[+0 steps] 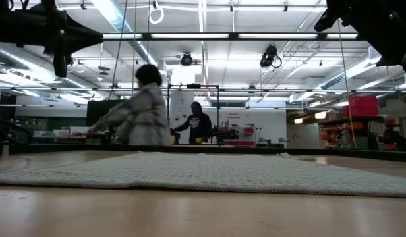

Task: Fold microfiber towels
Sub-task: Fold the grey towel

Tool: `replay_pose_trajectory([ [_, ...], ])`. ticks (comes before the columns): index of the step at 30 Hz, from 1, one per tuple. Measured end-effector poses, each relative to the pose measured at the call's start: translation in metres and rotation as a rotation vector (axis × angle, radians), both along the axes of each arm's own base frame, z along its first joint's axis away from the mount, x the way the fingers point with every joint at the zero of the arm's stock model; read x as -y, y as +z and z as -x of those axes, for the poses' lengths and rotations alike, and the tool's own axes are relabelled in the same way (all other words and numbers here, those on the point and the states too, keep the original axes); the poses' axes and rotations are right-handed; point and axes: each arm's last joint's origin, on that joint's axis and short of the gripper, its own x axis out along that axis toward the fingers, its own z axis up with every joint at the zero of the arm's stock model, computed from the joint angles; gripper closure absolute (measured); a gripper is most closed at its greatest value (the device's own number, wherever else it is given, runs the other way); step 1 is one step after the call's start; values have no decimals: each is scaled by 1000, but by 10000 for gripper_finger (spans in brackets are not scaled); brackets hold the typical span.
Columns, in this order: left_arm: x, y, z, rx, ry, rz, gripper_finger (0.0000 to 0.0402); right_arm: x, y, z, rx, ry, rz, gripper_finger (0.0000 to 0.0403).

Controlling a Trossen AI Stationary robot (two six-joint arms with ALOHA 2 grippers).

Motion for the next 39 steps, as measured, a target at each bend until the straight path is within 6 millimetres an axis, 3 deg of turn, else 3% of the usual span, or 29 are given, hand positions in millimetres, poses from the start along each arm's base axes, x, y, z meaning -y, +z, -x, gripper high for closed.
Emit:
replay_pose_trajectory([
  [5, 1, 1, 0, -32, -13, -91, 356, 2, 1, 0, 30, -81, 4, 328],
  [10, 1, 1, 0, -46, -28, -127, 356, 1, 3, 1, 35, -46, -36, 304],
  [15, 1, 2, 0, -38, -28, -128, 356, 4, 6, 3, 36, -3, -278, 283],
  [23, 2, 2, -1, -37, -60, -141, 356, 3, 7, 4, -19, 199, -510, 260],
  [28, 4, 2, -1, -21, -124, -132, 356, 5, -7, -6, -226, 254, -691, 248],
  [32, 5, 0, -2, -29, -165, -113, 356, 4, -38, -18, -560, 176, -764, 245],
  [35, 5, -11, -4, -124, -164, -41, 356, 3, -64, -21, -798, 52, -695, 250],
  [39, 5, -39, -5, -370, -178, 104, 356, 5, -84, -22, -930, -93, -672, 268],
])
